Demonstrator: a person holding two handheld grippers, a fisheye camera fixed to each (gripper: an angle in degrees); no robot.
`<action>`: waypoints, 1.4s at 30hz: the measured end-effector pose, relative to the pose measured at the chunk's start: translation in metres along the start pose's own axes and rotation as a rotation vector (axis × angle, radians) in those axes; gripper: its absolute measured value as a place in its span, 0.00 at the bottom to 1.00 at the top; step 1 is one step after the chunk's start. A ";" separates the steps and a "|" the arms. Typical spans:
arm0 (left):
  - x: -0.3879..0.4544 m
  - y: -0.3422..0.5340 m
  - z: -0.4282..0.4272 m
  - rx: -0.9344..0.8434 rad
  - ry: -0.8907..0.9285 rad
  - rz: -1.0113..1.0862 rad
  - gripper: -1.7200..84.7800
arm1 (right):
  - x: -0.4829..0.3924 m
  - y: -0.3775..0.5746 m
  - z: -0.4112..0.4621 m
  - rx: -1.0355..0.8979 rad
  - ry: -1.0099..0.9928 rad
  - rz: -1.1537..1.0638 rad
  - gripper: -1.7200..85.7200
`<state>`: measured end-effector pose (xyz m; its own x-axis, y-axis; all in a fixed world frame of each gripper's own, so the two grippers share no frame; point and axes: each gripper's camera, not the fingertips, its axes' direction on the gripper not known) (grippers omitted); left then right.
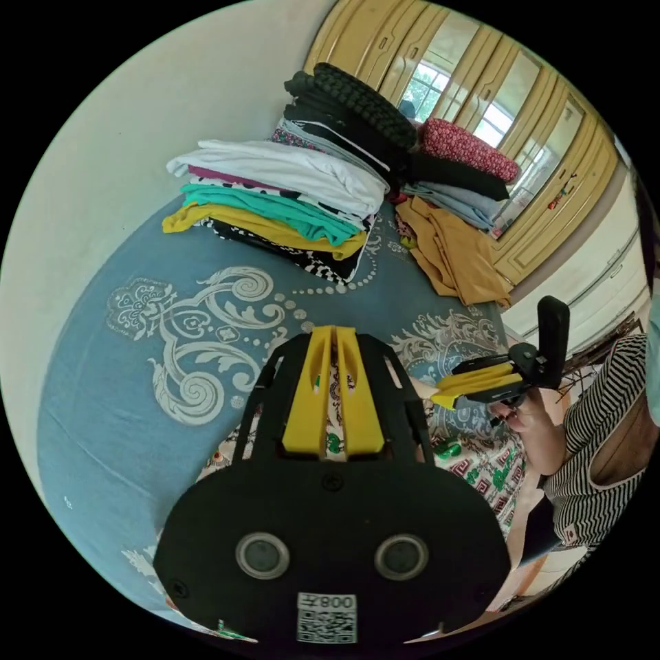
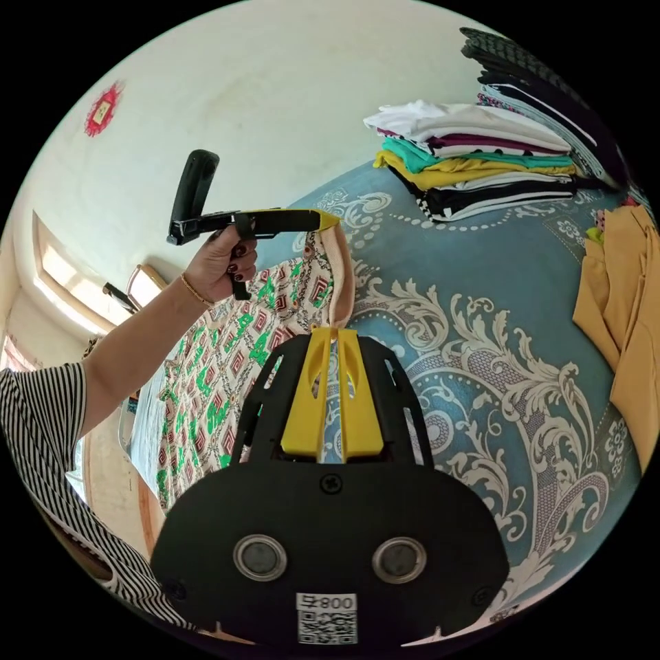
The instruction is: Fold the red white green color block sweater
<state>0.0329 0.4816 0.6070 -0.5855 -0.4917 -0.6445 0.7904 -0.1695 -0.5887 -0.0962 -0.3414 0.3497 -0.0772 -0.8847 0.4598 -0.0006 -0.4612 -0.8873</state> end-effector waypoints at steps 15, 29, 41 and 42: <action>-0.055 0.119 -0.049 0.141 0.097 -0.258 0.03 | -0.068 -0.006 0.038 -0.091 -0.115 -0.379 0.04; -0.063 0.155 -0.053 0.119 0.120 -0.317 0.09 | -0.116 -0.024 0.087 -0.284 -0.073 -0.536 0.04; -0.024 0.146 -0.037 0.062 0.064 -0.238 0.07 | -0.145 -0.036 0.091 -0.315 -0.050 -0.640 0.04; -0.022 0.147 -0.033 0.035 0.048 -0.239 0.06 | -0.144 -0.037 0.090 -0.313 -0.050 -0.633 0.04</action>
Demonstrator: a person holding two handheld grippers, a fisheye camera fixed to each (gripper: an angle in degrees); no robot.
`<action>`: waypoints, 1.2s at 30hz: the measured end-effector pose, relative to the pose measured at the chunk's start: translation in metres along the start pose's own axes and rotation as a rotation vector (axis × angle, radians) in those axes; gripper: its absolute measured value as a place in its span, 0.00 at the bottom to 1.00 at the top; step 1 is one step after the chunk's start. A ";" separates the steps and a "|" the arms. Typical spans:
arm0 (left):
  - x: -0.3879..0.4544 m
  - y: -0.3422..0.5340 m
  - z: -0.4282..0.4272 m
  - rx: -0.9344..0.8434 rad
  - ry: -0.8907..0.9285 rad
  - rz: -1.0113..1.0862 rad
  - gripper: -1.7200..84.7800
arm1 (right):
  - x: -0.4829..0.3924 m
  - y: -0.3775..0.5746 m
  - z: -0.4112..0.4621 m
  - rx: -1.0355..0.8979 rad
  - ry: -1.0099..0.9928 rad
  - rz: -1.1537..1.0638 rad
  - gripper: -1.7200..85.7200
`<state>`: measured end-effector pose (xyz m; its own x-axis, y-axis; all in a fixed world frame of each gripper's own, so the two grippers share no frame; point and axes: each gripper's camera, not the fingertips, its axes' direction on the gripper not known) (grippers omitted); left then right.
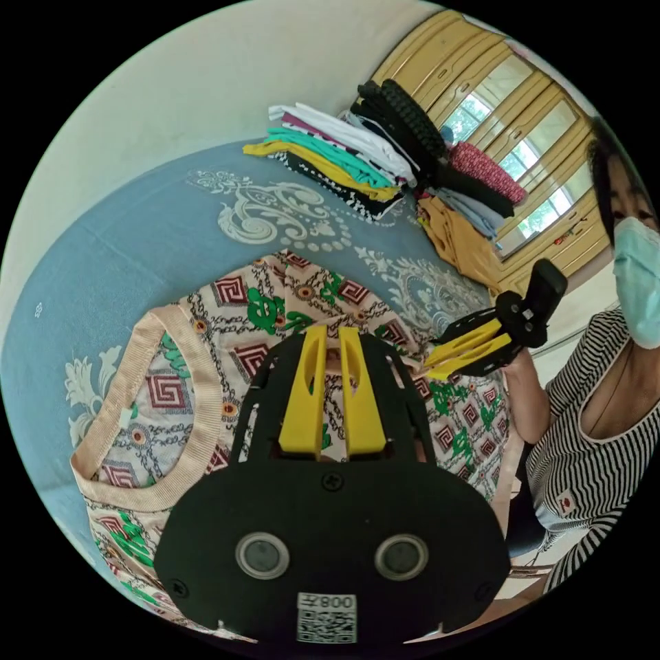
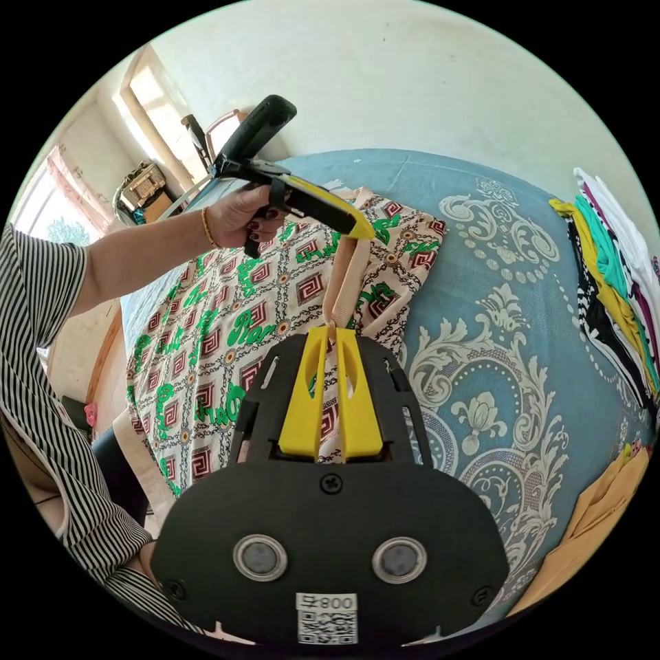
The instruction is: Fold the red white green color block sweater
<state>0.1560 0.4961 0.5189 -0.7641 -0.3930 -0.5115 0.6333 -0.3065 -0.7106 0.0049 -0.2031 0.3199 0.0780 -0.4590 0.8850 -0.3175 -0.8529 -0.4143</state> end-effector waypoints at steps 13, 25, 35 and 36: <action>-0.001 0.023 0.005 0.004 -0.033 -0.056 0.03 | 0.010 -0.003 -0.034 0.097 -0.138 -0.032 0.03; -0.001 -0.008 0.040 0.002 -0.070 -0.064 0.02 | 0.044 -0.005 -0.048 0.086 0.006 0.244 0.02; 0.007 -0.004 0.052 -0.020 -0.151 -0.033 0.02 | 0.054 -0.013 -0.076 0.068 0.027 0.320 0.02; 0.009 0.000 0.049 -0.012 -0.153 -0.029 0.02 | 0.054 -0.013 -0.079 0.072 0.037 0.319 0.02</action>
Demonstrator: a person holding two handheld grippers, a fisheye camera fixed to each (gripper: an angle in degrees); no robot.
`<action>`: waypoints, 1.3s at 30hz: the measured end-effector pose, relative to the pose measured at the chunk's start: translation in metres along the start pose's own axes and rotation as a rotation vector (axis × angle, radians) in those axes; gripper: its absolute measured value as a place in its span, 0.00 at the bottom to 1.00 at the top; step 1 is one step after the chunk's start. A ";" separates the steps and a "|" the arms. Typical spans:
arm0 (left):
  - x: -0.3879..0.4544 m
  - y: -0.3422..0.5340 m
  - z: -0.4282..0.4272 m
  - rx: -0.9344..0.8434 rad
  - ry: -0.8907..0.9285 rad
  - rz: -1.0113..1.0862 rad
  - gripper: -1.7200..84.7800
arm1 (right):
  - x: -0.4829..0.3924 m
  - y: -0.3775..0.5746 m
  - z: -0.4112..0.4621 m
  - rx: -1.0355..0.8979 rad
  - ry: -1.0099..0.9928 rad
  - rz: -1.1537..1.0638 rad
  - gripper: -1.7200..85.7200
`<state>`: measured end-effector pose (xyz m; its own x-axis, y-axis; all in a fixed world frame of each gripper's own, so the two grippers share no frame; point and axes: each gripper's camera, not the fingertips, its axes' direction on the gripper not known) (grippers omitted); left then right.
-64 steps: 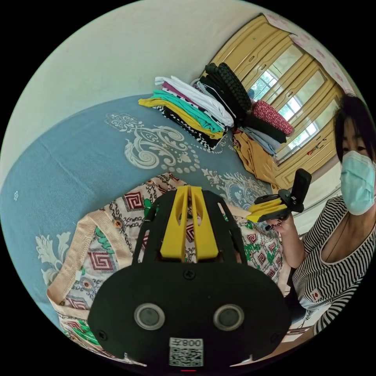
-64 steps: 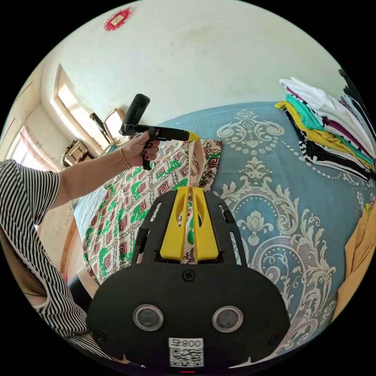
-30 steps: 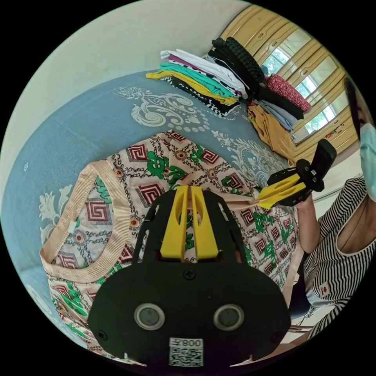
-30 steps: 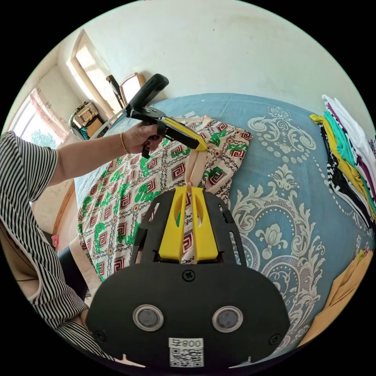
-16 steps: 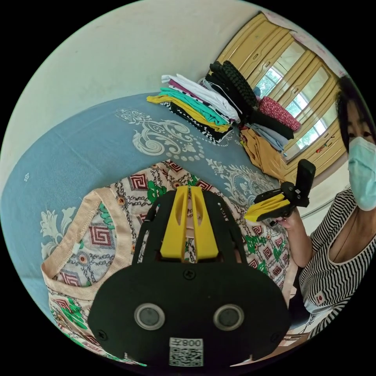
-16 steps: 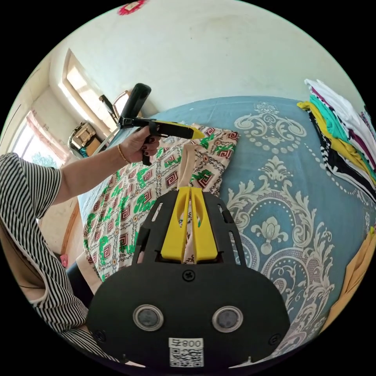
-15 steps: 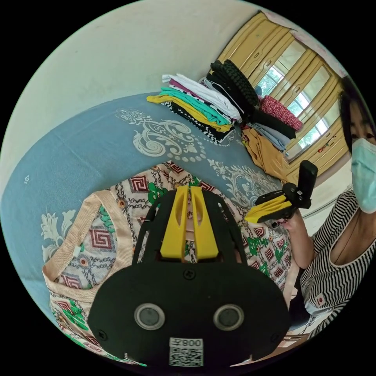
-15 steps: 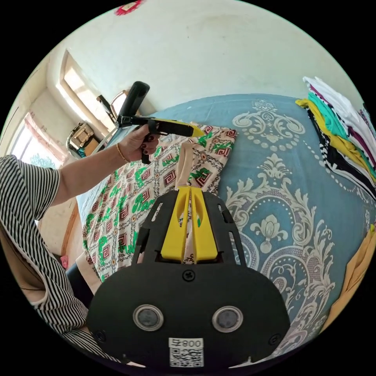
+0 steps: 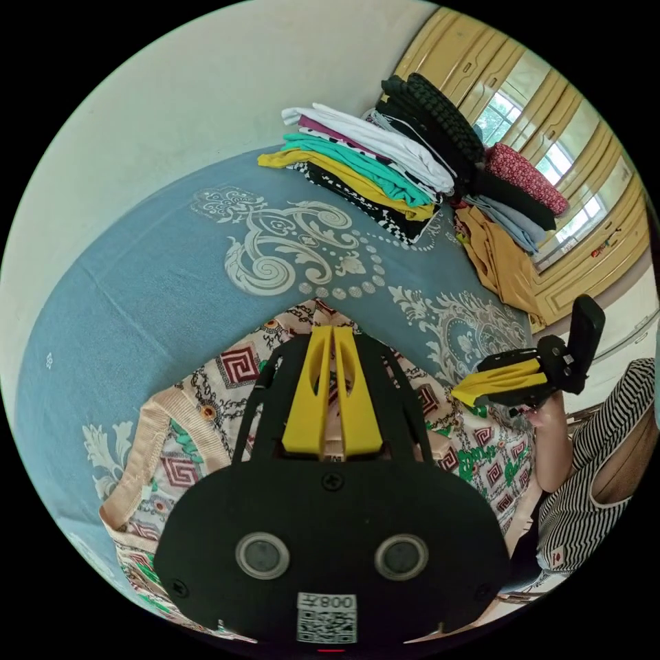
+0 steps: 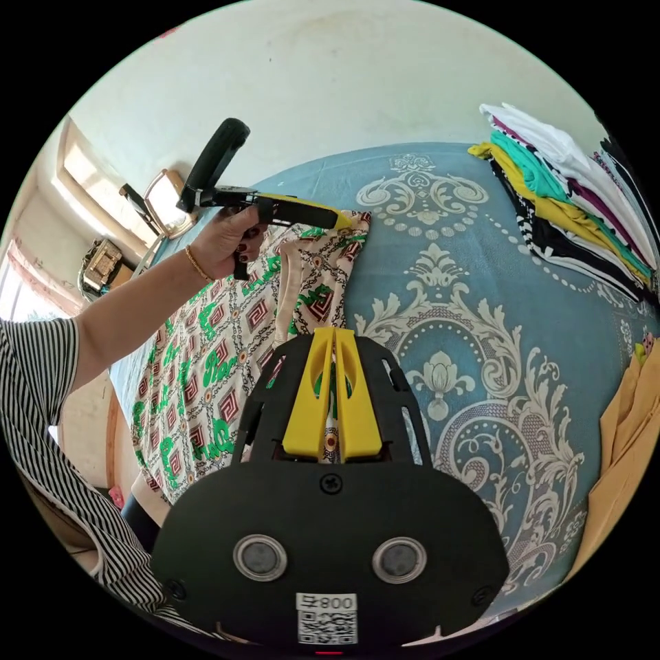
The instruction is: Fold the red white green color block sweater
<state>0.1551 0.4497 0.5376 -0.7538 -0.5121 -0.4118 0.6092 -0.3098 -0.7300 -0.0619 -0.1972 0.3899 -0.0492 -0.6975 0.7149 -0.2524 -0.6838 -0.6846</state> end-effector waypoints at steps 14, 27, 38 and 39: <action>0.059 0.110 0.003 -0.031 0.067 0.128 0.02 | -0.011 -0.030 -0.046 0.006 -0.049 0.013 0.02; 0.028 0.192 0.002 0.034 0.020 -0.012 0.02 | -0.044 -0.072 -0.086 -0.036 -0.051 0.009 0.02; 0.011 0.351 -0.050 0.243 -0.037 -0.230 0.03 | -0.081 -0.107 -0.164 0.224 -0.072 0.080 0.02; 0.010 0.369 -0.054 0.256 -0.048 -0.265 0.03 | -0.082 -0.109 -0.169 0.240 -0.083 0.087 0.02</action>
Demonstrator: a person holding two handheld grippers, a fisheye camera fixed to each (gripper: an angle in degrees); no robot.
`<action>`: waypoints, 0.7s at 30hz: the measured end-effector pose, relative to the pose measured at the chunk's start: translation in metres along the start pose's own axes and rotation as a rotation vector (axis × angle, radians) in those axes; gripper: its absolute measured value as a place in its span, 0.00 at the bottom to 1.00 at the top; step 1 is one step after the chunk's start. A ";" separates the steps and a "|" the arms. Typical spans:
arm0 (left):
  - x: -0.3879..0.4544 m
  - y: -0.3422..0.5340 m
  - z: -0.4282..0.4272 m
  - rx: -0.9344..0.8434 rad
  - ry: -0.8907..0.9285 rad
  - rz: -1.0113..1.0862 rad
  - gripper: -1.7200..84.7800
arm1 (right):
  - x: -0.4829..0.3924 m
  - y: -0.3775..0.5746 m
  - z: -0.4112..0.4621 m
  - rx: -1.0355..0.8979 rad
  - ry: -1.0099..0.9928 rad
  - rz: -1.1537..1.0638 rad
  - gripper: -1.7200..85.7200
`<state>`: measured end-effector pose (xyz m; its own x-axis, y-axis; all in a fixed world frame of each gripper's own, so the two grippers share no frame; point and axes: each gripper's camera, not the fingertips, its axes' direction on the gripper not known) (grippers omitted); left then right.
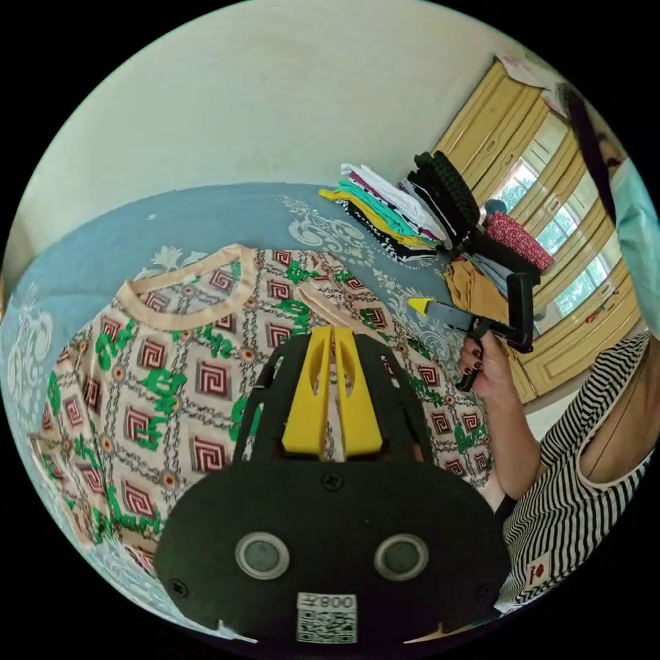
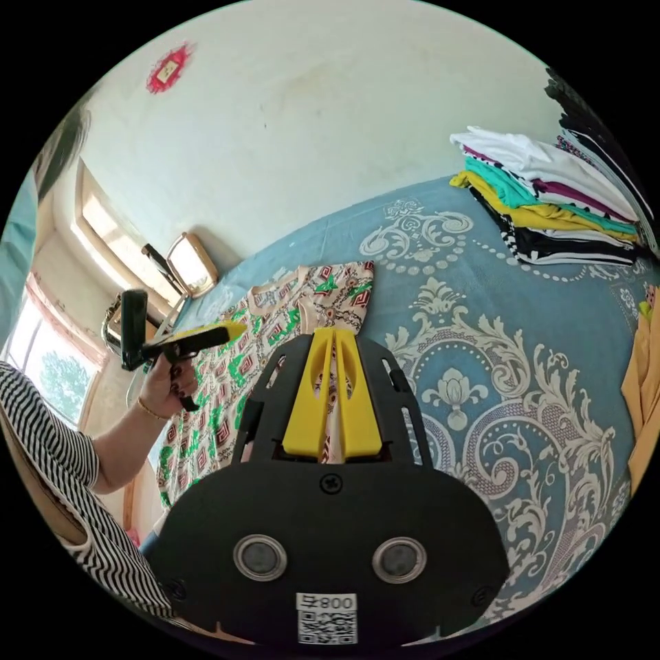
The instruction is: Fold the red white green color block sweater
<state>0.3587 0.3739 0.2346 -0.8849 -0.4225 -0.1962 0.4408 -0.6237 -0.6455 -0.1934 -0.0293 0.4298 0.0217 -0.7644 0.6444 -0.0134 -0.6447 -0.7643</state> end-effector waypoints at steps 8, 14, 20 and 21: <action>-0.095 0.233 -0.143 0.161 -0.349 -0.641 0.10 | -0.085 -0.067 0.016 -0.085 -0.127 -0.143 0.02; -0.186 0.335 -0.168 0.332 -0.212 -0.939 0.12 | -0.229 -0.151 0.074 -0.264 -0.249 -0.374 0.03; -0.224 0.380 -0.156 0.433 -0.092 -0.963 0.10 | -0.397 -0.240 0.159 -0.405 -0.293 -0.628 0.06; -0.226 0.385 -0.156 0.448 -0.079 -0.966 0.09 | -0.415 -0.248 0.168 -0.416 -0.294 -0.652 0.07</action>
<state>0.7052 0.3318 -0.0843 -0.8838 0.3488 0.3119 -0.4127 -0.8951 -0.1685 -0.0308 0.4488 0.3475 0.4131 -0.2402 0.8784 -0.2749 -0.9525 -0.1312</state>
